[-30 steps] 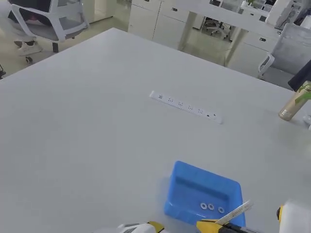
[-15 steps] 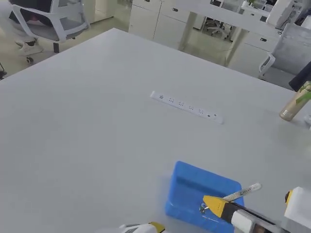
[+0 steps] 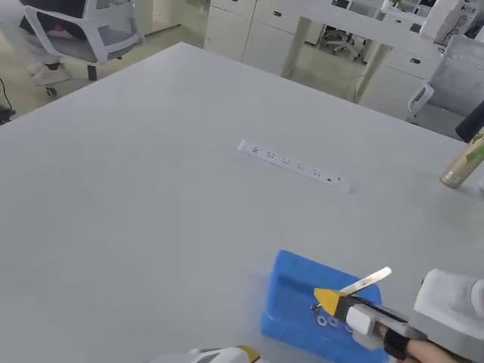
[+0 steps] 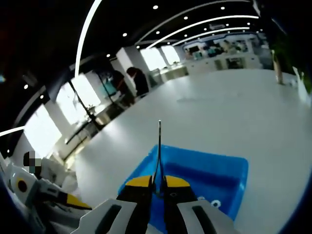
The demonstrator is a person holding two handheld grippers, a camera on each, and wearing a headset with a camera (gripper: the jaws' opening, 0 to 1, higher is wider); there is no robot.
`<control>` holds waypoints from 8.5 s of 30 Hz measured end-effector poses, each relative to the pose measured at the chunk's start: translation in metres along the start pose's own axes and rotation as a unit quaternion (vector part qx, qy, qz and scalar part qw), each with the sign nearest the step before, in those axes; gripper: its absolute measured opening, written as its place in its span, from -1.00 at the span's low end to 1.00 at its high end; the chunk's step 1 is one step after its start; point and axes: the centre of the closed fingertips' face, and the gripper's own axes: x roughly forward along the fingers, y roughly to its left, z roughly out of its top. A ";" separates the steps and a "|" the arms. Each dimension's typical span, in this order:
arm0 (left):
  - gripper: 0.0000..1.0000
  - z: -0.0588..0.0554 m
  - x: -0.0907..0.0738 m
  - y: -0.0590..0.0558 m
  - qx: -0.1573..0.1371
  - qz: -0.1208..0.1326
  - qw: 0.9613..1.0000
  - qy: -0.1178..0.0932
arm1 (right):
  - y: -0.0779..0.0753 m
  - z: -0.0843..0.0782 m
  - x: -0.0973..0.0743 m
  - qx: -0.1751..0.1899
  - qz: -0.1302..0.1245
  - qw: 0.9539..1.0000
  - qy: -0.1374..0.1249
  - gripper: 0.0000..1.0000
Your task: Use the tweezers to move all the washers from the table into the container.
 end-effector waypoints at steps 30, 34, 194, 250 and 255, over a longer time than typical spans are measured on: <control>0.45 -0.005 0.001 -0.003 0.003 -0.007 1.000 0.013 | -0.016 -0.026 0.029 -0.112 -0.016 0.990 0.079 -0.90; 0.44 -0.005 0.001 -0.003 0.002 -0.007 1.000 0.014 | -0.015 -0.026 0.025 -0.115 -0.018 0.990 0.080 -0.89; -1.00 0.022 -0.030 -0.024 0.136 -0.187 0.970 0.067 | 0.123 -0.148 -0.053 -0.337 0.204 0.909 0.132 -0.83; 0.61 0.002 -0.013 -0.008 0.018 -0.013 1.000 -0.010 | 0.092 -0.077 -0.086 -0.213 0.115 0.969 0.054 -0.95; 0.72 0.007 -0.012 -0.004 0.027 0.003 0.999 -0.027 | 0.088 -0.055 -0.088 -0.195 0.106 0.974 0.036 -0.95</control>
